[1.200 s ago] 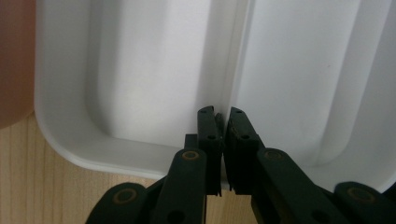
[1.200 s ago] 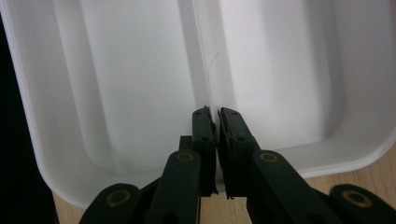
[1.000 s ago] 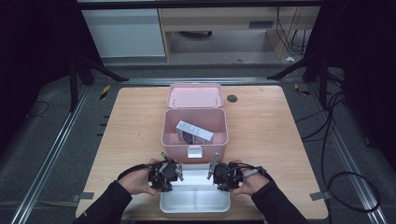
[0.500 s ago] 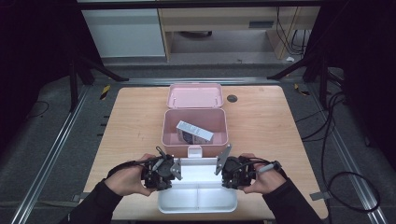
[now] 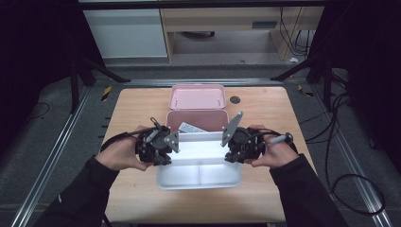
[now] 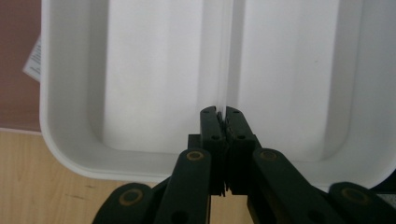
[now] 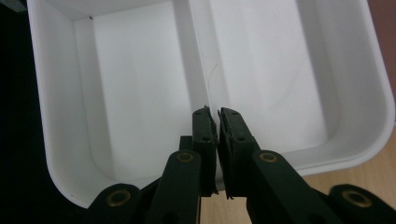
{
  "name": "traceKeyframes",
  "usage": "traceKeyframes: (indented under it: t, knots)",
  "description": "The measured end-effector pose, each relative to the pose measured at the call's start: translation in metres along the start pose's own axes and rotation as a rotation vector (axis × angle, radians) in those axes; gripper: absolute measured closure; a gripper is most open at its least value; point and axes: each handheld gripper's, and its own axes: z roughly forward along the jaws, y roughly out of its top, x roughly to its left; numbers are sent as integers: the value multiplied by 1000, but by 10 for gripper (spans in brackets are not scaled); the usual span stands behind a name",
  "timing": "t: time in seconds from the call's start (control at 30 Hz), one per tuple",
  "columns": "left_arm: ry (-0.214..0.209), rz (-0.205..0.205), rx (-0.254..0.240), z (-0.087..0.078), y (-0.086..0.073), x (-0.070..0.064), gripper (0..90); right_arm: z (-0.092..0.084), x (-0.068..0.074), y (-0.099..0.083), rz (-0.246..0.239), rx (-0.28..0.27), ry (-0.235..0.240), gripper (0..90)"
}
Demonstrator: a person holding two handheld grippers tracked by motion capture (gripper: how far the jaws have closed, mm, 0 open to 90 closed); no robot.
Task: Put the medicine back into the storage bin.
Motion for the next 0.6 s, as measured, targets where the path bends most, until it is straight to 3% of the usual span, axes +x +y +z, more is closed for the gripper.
traceKeyframes:
  t: [0.37, 0.6]
  knots:
    - [5, -18, -2, -13, 1, 56, 881, -8, -53, 16, -9, -25, -30, 851]
    - [10, -30, -14, -10, -1, 85, 879, -5, -82, 24, -3, -30, -39, 849]
